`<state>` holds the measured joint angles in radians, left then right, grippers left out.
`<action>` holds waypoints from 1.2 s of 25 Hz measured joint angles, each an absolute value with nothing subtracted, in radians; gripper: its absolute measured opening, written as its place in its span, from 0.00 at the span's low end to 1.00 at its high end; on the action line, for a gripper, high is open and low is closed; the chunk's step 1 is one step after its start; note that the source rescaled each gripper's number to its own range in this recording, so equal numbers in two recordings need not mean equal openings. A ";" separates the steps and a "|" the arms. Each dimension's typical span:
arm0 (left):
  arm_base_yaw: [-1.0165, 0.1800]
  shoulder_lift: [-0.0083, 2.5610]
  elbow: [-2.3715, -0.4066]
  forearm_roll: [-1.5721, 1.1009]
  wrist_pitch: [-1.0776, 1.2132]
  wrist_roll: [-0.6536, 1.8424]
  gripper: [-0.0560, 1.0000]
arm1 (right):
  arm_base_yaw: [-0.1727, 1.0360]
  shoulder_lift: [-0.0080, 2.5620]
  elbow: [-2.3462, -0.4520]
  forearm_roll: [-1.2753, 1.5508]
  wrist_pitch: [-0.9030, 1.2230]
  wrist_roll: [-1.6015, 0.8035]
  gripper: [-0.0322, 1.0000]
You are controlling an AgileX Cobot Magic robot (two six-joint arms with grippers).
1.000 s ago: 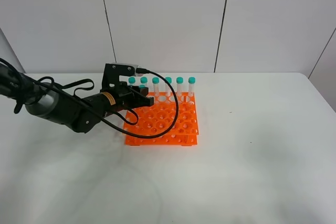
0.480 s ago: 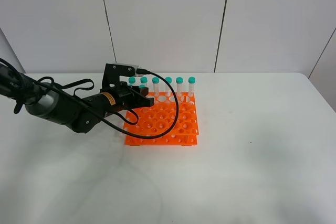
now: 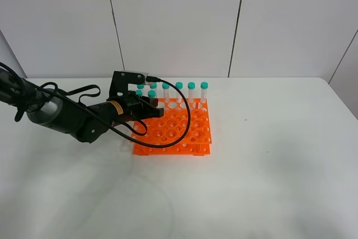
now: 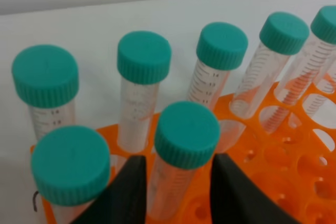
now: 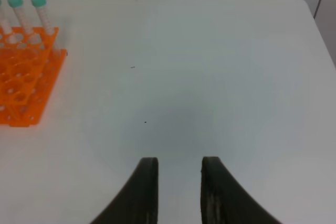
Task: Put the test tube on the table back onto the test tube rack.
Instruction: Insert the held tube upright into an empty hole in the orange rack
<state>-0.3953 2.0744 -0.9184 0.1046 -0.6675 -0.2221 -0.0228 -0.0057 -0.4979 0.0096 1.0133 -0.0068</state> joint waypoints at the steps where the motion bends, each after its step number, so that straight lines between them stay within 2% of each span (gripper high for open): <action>1: -0.395 2.071 -0.918 0.106 -0.667 -0.222 0.14 | -0.023 -0.006 -0.498 0.010 1.013 -0.007 0.32; 18: -0.395 1.967 -0.916 0.106 -0.620 -0.223 0.15 | -0.023 -0.006 -0.498 0.010 1.013 -0.007 0.32; 27: -0.393 1.846 -0.916 0.106 -0.516 -0.191 0.15 | -0.023 -0.006 -0.498 0.010 1.013 -0.007 0.32; 30: -0.358 1.791 -0.916 0.109 -0.427 -0.144 0.15 | -0.023 -0.006 -0.498 0.010 1.013 -0.007 0.32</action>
<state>-0.3577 1.7910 -0.9156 0.1090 -0.4269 -0.1438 -0.0228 -0.0057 -0.4979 0.0096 1.0133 -0.0068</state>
